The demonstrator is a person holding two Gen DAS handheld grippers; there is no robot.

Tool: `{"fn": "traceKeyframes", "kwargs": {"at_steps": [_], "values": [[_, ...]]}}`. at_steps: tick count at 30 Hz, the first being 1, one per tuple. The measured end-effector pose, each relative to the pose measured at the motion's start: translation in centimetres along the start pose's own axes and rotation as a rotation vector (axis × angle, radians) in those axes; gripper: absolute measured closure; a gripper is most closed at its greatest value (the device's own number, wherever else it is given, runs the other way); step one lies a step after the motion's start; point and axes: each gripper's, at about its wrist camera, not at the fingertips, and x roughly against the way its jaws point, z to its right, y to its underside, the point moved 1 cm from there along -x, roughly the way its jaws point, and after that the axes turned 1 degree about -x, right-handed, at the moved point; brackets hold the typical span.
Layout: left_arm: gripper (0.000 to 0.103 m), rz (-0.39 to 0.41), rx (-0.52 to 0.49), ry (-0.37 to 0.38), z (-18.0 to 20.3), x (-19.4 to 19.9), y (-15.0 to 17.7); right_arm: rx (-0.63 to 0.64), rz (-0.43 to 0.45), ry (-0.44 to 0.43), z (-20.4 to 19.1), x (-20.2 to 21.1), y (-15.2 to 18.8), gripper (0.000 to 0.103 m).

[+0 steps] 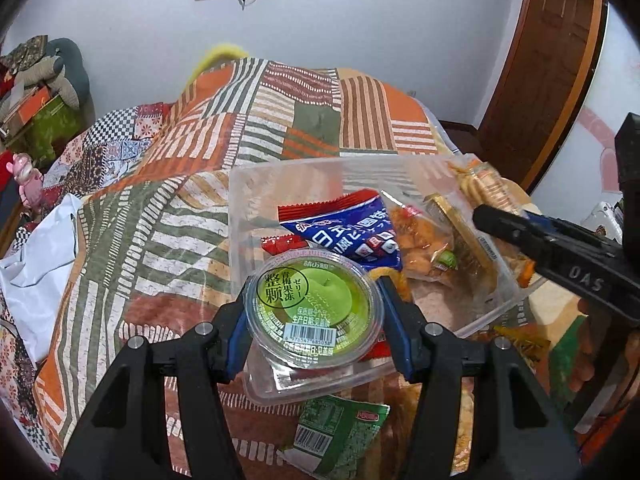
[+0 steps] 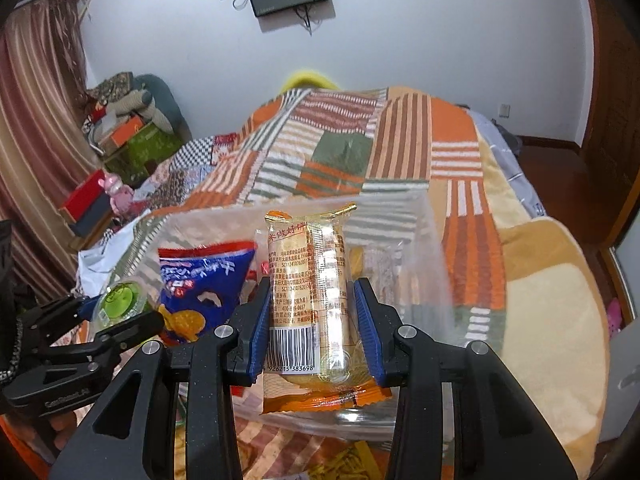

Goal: Organize snacks
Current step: 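Place the jelly cup in the box with the left while the right drops the bread pack, then grasp the square bread cake with the left while the right grasps a wrapped biscuit roll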

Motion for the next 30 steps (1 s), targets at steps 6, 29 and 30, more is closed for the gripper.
{"fn": "traceKeyframes", "kwargs": {"at_steps": [6, 29, 30], "values": [[0.041, -0.005, -0.021, -0.011, 0.5, 0.3, 0.5, 0.028, -0.035, 0.033, 0.1, -0.4, 0.8, 0.066], [0.02, 0.068, -0.057, 0.015, 2.6, 9.7, 4.2, 0.106, 0.016, 0.034, 0.0, 7.9, 4.1, 0.044], [0.019, 0.064, -0.061, 0.02, 2.9, 10.0, 4.7, 0.104, 0.016, 0.032, 0.0, 8.3, 4.6, 0.044]]}}
